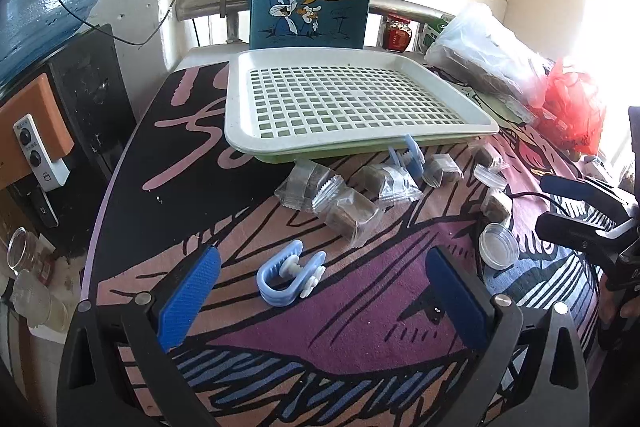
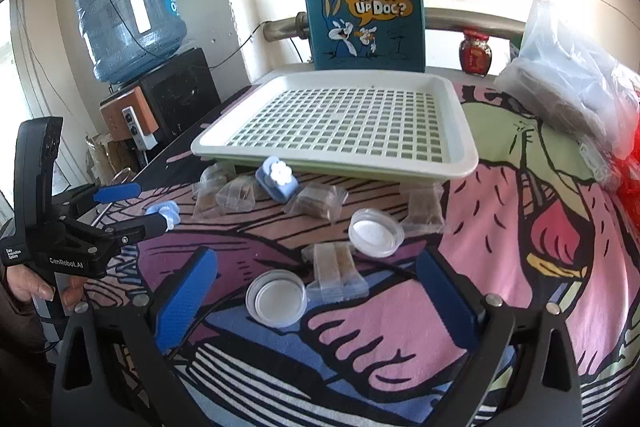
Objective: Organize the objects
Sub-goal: 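Grasp the blue plastic clip with the left gripper while the right gripper grasps the white round dish, then carry the blue clip and white dish up over the white grid tray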
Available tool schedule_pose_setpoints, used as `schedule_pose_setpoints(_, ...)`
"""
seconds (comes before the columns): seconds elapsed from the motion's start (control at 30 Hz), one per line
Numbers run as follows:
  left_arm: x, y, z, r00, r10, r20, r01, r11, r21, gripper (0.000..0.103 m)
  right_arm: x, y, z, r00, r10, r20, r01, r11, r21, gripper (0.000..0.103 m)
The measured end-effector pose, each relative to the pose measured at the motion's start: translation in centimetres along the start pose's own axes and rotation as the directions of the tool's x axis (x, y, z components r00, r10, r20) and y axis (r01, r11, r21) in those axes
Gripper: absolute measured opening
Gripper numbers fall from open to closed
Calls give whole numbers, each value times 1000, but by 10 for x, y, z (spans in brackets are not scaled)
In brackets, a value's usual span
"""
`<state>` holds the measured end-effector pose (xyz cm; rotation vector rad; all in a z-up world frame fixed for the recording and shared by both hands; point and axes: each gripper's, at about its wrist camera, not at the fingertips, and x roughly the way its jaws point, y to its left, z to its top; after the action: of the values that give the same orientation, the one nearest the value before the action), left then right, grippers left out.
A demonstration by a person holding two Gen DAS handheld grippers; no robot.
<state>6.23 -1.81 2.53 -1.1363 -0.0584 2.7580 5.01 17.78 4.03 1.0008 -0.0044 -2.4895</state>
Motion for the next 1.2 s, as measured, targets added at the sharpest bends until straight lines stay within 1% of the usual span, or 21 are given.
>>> schedule_pose_setpoints(0.07,0,1,0,1000,3,-5,-3,1000,-1,103,1,2,-5,1000,18,-20,-18,1000,-4,89)
schedule_pose_setpoints(0.13,3,1,0,1000,14,-19,-14,1000,-1,101,4,4,-8,998,41,-43,-41,999,-7,89)
schedule_pose_setpoints(0.17,5,2,-1,999,17,-28,-17,1000,-1,100,5,6,-10,997,50,-56,-51,999,-12,87)
schedule_pose_setpoints(0.23,10,3,-2,998,21,-54,-21,1000,-3,89,9,11,-14,995,64,-79,-66,997,-26,81)
schedule_pose_setpoints(0.27,13,4,-2,997,19,-69,-19,1000,-6,86,12,13,-15,993,68,-94,-71,997,-32,78)
schedule_pose_setpoints(0.33,18,6,-2,996,14,-93,-15,1000,-17,71,19,16,-18,990,65,-124,-71,997,-38,75)
schedule_pose_setpoints(0.4,20,7,-4,995,7,-102,-10,1000,-23,64,24,18,-19,987,61,-151,-67,997,-40,65)
schedule_pose_setpoints(0.43,20,7,-4,994,6,-105,-8,1000,-23,58,27,18,-19,985,60,-164,-68,997,-42,62)
schedule_pose_setpoints(0.47,21,7,-4,994,7,-109,-10,1000,-24,53,30,18,-20,982,60,-178,-69,997,-43,56)
schedule_pose_setpoints(0.5,21,7,-4,994,12,-110,-15,1000,-24,42,31,19,-20,982,53,-179,-63,997,-52,53)
schedule_pose_setpoints(0.53,21,7,-4,994,21,-108,-24,999,-25,28,31,21,-20,983,45,-180,-57,996,-64,52)
schedule_pose_setpoints(0.57,20,7,-4,994,24,-108,-27,999,-24,28,33,22,-20,983,33,-182,-48,996,-77,51)
schedule_pose_setpoints(0.63,20,6,-4,994,26,-106,-28,999,-16,28,32,26,-21,984,12,-179,-32,994,-105,39)
schedule_pose_setpoints(0.7,16,2,-4,995,25,-95,-24,1000,4,28,31,28,-22,984,16,-175,-37,992,-120,39)
schedule_pose_setpoints(0.77,9,-4,-2,998,21,-61,-20,999,29,28,25,31,-20,990,1,-138,-21,990,-140,39)
schedule_pose_setpoints(0.83,3,-9,2,1000,5,-31,-4,999,37,28,15,32,-15,996,3,-87,-16,989,-148,39)
schedule_pose_setpoints(0.93,-5,-16,16,999,-17,41,16,999,40,28,2,31,-2,1000,6,4,-6,988,-152,39)
schedule_pose_setpoints(1.0,-9,-23,26,995,-22,101,17,999,45,28,-3,29,6,998,6,67,4,991,-137,39)
schedule_pose_setpoints(1.07,-11,-30,36,986,-26,165,17,998,53,28,-4,28,11,993,14,114,1,991,-131,39)
schedule_pose_setpoints(1.13,-9,-36,39,980,-26,197,15,998,60,28,-3,26,13,989,19,146,-1,992,-126,39)
schedule_pose_setpoints(1.2,-3,-41,37,979,-20,204,4,997,77,28,2,24,13,989,18,145,-1,993,-116,39)
